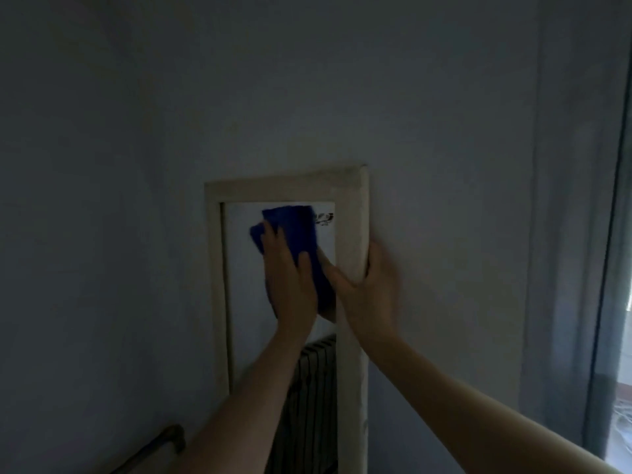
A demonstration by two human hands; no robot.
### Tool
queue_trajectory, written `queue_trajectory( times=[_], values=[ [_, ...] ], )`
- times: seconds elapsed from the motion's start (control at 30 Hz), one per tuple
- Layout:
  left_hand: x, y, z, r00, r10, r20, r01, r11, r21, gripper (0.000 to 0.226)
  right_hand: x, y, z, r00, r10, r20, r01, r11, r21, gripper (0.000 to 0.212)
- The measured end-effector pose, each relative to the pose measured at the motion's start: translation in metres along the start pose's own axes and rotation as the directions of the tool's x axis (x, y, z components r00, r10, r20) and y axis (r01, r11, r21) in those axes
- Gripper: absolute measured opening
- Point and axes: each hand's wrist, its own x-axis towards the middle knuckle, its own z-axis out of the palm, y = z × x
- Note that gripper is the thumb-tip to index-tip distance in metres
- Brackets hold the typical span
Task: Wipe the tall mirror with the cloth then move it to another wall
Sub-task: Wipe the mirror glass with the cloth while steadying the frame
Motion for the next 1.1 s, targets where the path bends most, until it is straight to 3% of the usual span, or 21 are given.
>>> queue_trajectory(
  times=[0.07,0.17,0.37,0.6,0.7,0.93,1.0,1.1],
  values=[
    [-0.017,0.011,0.003,0.987,0.155,0.047,-0.154,0.988,-0.008,0.052,0.000,0.001,-0.001,0.999,0.017,0.032,-0.017,1.000,0.006,0.036],
    [-0.009,0.009,-0.001,0.974,0.217,0.069,-0.219,0.976,0.019,0.053,-0.002,0.001,0.000,1.000,0.008,0.008,-0.009,0.998,0.063,0.025],
    [0.054,-0.039,-0.021,0.997,0.046,-0.069,-0.039,0.993,0.109,0.052,-0.002,0.000,0.001,1.000,-0.013,-0.025,0.013,1.000,-0.007,0.027],
    [0.090,-0.093,-0.043,0.988,-0.126,-0.088,0.141,0.972,0.189,0.053,-0.001,0.003,0.001,0.999,-0.017,-0.029,0.016,0.999,-0.039,0.035],
    [0.081,-0.097,-0.043,0.987,-0.140,-0.076,0.149,0.979,0.136,0.054,-0.001,0.003,0.000,1.000,-0.015,-0.022,0.015,1.000,-0.019,0.036],
    [0.003,-0.088,-0.038,0.919,-0.395,0.003,0.395,0.919,0.005,0.058,-0.009,0.001,0.000,0.998,0.060,0.011,-0.060,0.997,0.047,0.020],
    [-0.013,-0.056,-0.029,0.946,-0.308,0.105,0.318,0.942,-0.108,0.058,-0.012,0.001,0.001,0.994,0.110,0.011,-0.110,0.992,0.064,0.016],
    [-0.046,0.001,-0.012,0.979,-0.041,0.199,0.075,0.983,-0.168,0.051,-0.015,-0.003,0.000,0.991,0.133,0.021,-0.135,0.985,0.108,0.008]
  ],
)
